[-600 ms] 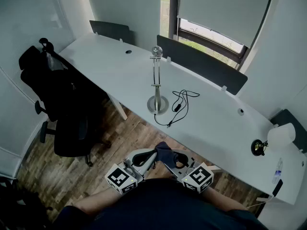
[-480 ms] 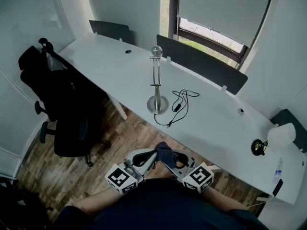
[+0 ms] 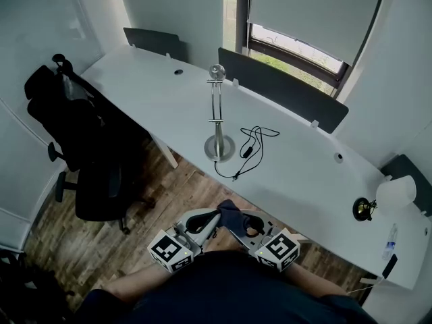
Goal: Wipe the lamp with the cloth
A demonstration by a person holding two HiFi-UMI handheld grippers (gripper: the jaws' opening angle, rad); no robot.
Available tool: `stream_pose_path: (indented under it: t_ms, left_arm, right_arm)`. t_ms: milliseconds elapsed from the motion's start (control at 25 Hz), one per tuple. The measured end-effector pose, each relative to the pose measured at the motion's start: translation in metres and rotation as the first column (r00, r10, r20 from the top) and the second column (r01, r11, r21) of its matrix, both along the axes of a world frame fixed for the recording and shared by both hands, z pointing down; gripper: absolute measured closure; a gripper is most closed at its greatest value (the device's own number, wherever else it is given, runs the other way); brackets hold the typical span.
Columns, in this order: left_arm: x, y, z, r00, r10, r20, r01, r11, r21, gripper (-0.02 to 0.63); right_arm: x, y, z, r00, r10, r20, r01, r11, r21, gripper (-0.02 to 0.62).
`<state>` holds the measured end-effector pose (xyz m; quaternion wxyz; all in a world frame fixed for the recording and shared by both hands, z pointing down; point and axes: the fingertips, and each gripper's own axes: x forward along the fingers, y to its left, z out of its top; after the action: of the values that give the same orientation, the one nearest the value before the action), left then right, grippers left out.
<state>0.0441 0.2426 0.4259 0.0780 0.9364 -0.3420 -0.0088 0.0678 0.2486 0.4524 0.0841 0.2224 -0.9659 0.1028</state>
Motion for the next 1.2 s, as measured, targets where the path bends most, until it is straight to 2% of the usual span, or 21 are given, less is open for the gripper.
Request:
stream_pose_path:
  t_ms: [200,400,720,960,1200]
  left_arm:
    - [0.014,-0.014,-0.001,1.0,-0.027,-0.002,0.027,1.0,0.01,0.6]
    - [0.031,-0.032,0.018,0.997,-0.073,-0.007,0.073,0.997,-0.023,0.6]
    - [0.01,-0.092,0.013,0.995,-0.096,-0.019,0.096,0.995,-0.005,0.6]
    - [-0.03,-0.179,-0.001,0.998,-0.036,-0.045,0.038,0.998,0.048,0.6]
    - [-0.06,-0.254,-0.018,0.995,0.089,-0.051,-0.086,0.994,0.066,0.6]
  right_arm:
    - [0.018,-0.012,-0.002,1.0,-0.019,0.019,0.018,1.0,0.022,0.456]
    - [0.034,-0.035,0.011,0.999,-0.041,0.027,0.041,0.999,0.017,0.456]
    - [0.016,-0.09,0.013,0.999,-0.049,0.015,0.049,0.999,0.012,0.456]
    - [-0.023,-0.168,0.005,0.999,0.03,-0.018,-0.029,0.998,0.047,0.456]
    - [-0.056,-0.239,-0.01,0.99,0.138,-0.037,-0.135,0.988,0.069,0.456]
